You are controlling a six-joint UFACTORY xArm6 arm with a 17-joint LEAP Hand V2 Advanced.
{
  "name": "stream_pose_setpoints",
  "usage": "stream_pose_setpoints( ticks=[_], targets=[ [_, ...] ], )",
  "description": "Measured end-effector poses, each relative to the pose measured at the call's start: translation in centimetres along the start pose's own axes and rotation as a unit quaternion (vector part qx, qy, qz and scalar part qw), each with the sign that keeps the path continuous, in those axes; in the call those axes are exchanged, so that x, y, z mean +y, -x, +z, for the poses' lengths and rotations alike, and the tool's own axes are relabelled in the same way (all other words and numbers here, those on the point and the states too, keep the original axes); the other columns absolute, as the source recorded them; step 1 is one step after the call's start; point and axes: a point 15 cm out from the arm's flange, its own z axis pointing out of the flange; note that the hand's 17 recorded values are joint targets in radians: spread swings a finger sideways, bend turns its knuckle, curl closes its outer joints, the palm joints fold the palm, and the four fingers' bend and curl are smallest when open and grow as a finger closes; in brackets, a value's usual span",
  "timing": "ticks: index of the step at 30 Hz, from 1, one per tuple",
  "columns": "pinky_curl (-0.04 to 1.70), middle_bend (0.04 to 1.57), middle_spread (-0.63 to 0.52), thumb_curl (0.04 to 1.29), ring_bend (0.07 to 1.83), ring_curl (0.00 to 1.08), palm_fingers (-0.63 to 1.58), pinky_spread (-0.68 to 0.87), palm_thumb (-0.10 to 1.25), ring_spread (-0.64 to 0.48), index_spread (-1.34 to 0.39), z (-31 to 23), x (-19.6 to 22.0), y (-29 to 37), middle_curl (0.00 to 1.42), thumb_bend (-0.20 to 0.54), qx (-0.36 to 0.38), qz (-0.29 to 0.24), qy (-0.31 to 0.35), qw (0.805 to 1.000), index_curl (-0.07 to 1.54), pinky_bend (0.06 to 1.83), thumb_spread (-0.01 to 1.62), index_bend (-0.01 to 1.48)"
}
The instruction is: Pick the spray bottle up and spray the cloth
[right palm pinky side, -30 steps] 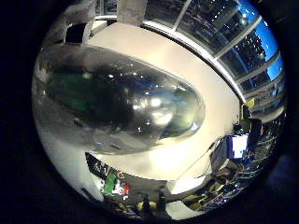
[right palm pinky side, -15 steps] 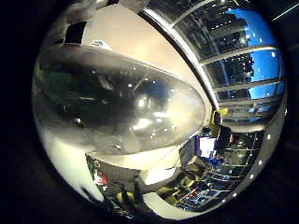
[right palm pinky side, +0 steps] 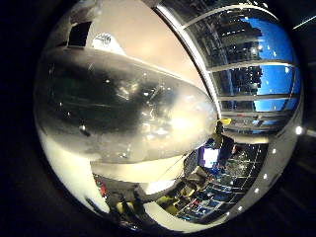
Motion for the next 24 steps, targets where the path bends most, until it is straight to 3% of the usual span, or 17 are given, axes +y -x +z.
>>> stream_pose_setpoints(
  ticks=[15, 24],
  targets=[
    [1.54, 1.43, -0.11, 0.75, 1.34, 0.86, 1.11, -0.14, 1.04, -0.24, -0.24, -2.2, 0.2, -1.2, 0.72, -0.015, 0.009, 0.013, -0.02, 1.0, 0.93, 1.02, 0.95, 1.12],
    [1.54, 1.43, -0.11, 0.76, 1.34, 0.86, 1.11, -0.14, 1.04, -0.24, -0.24, -1.7, 1.5, -2.8, 0.73, -0.015, -0.022, 0.071, -0.022, 0.997, 0.93, 1.02, 0.95, 1.12]
  ],
)
